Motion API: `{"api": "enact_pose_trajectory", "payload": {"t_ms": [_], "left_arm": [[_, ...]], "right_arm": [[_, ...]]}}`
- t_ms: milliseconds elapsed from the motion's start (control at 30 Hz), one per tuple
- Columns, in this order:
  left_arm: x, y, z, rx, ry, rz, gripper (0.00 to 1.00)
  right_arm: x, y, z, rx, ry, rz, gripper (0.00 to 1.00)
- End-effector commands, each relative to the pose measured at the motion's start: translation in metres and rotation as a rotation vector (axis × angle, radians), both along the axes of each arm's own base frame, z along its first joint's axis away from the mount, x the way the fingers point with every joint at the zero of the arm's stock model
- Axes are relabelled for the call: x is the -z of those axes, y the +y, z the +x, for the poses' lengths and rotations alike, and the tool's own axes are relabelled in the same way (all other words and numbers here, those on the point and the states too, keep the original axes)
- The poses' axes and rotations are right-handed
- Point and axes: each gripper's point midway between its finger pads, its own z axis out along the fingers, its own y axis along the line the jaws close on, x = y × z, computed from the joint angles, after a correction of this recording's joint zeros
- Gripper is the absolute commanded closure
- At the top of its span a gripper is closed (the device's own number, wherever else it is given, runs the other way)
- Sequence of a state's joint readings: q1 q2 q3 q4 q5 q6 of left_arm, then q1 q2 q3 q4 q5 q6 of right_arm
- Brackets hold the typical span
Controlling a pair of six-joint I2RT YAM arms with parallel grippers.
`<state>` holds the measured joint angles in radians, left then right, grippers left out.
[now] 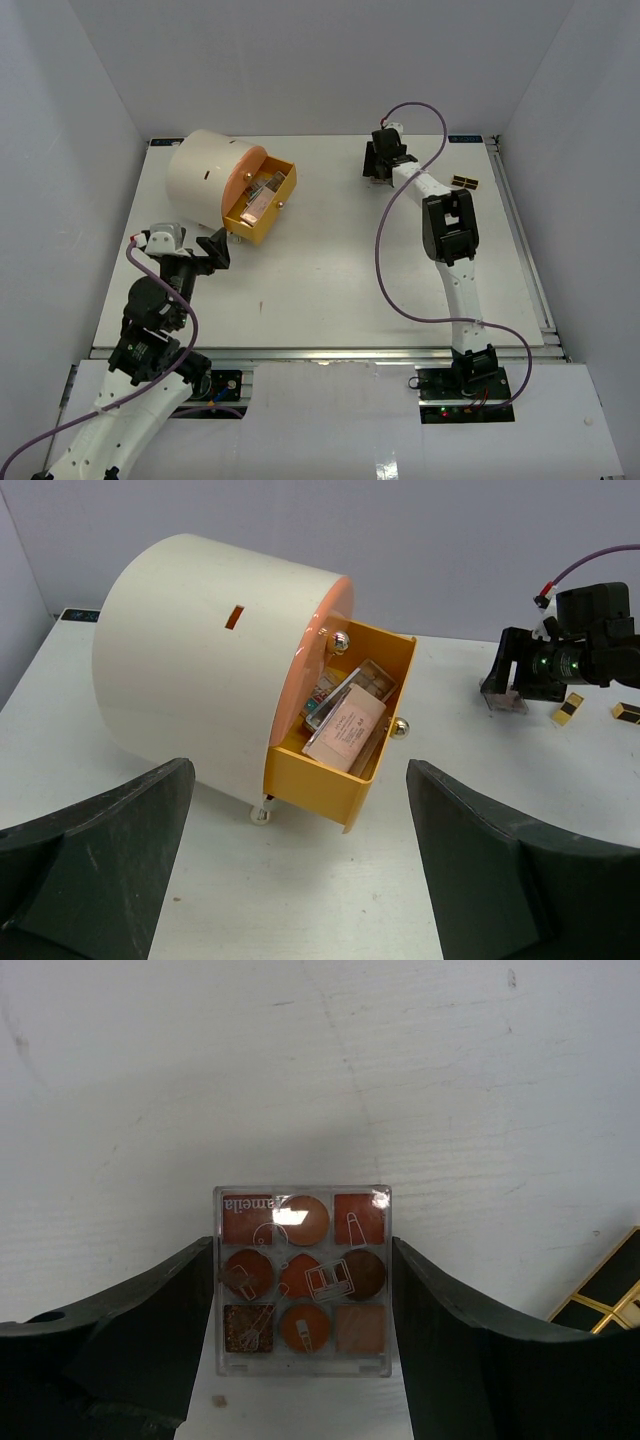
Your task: Organize the makeup
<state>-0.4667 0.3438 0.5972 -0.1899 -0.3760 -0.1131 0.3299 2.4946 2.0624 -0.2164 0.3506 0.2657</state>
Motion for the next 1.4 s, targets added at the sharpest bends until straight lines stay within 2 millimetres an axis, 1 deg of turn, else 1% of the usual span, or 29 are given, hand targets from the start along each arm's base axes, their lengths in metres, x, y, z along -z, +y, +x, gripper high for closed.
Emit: {"api": "enact_pose_trajectory", "payload": {"t_ms": [0, 33, 67, 133, 167, 233, 267, 333, 400, 433, 500, 567, 667, 767, 867, 933, 1100, 1233, 1367], "left_arm": [[-0.007, 0.000, -0.002, 0.010, -0.027, -0.011, 0.02], [-0.007, 0.000, -0.003, 0.010, -0.029, -0.012, 0.02], [-0.007, 0.000, -0.003, 0.012, -0.031, -0.014, 0.02], [-0.008, 0.000, -0.004, 0.012, -0.035, -0.017, 0.02], [-0.009, 0.001, -0.005, 0.011, -0.038, -0.020, 0.02], [-0.010, 0.002, -0.006, 0.007, -0.042, -0.021, 0.02], [-0.010, 0.003, -0.006, 0.004, -0.044, -0.023, 0.02], [-0.012, 0.005, -0.007, -0.003, -0.052, -0.031, 0.02], [-0.014, 0.006, -0.009, -0.007, -0.063, -0.035, 0.02], [-0.014, 0.007, -0.010, -0.010, -0.066, -0.037, 0.02], [-0.015, 0.008, -0.011, -0.015, -0.070, -0.041, 0.02], [-0.016, 0.009, -0.011, -0.018, -0.072, -0.043, 0.02], [-0.016, 0.010, -0.011, -0.021, -0.074, -0.044, 0.02], [-0.015, 0.010, -0.011, -0.022, -0.073, -0.044, 0.02], [-0.015, 0.011, -0.012, -0.024, -0.073, -0.043, 0.02], [-0.017, 0.011, -0.012, -0.025, -0.079, -0.048, 0.02], [-0.017, 0.011, -0.013, -0.025, -0.080, -0.046, 0.02], [-0.018, 0.012, -0.014, -0.024, -0.083, -0.050, 0.02], [-0.018, 0.011, -0.014, -0.023, -0.084, -0.048, 0.02]], "right_arm": [[-0.081, 0.041, -0.016, -0.334, -0.149, -0.052, 0.77], [-0.100, 0.051, -0.026, -0.429, -0.186, -0.065, 0.79], [-0.110, 0.069, -0.037, -0.563, -0.211, -0.079, 0.80], [-0.136, 0.099, -0.067, -0.813, -0.280, -0.121, 0.83], [-0.149, 0.112, -0.084, -0.916, -0.321, -0.154, 0.85], [-0.174, 0.134, -0.115, -1.039, -0.392, -0.215, 0.91], [-0.186, 0.144, -0.130, -1.082, -0.426, -0.246, 0.92], [-0.209, 0.162, -0.153, -1.147, -0.496, -0.304, 0.92], [-0.231, 0.176, -0.171, -1.176, -0.543, -0.285, 0.92], [-0.237, 0.184, -0.178, -1.196, -0.551, -0.265, 0.92], [-0.255, 0.205, -0.197, -1.228, -0.563, -0.186, 0.92], [-0.265, 0.228, -0.218, -1.263, -0.561, -0.106, 0.91], [-0.271, 0.259, -0.242, -1.315, -0.550, -0.013, 0.90], [-0.274, 0.283, -0.249, -1.332, -0.541, 0.043, 0.87], [-0.275, 0.297, -0.242, -1.321, -0.536, 0.083, 0.85], [-0.277, 0.305, -0.242, -1.314, -0.535, 0.100, 0.84], [-0.273, 0.317, -0.238, -1.291, -0.535, 0.119, 0.81], [-0.257, 0.326, -0.233, -1.259, -0.510, 0.119, 0.72], [-0.251, 0.332, -0.227, -1.235, -0.513, 0.114, 0.67]]}}
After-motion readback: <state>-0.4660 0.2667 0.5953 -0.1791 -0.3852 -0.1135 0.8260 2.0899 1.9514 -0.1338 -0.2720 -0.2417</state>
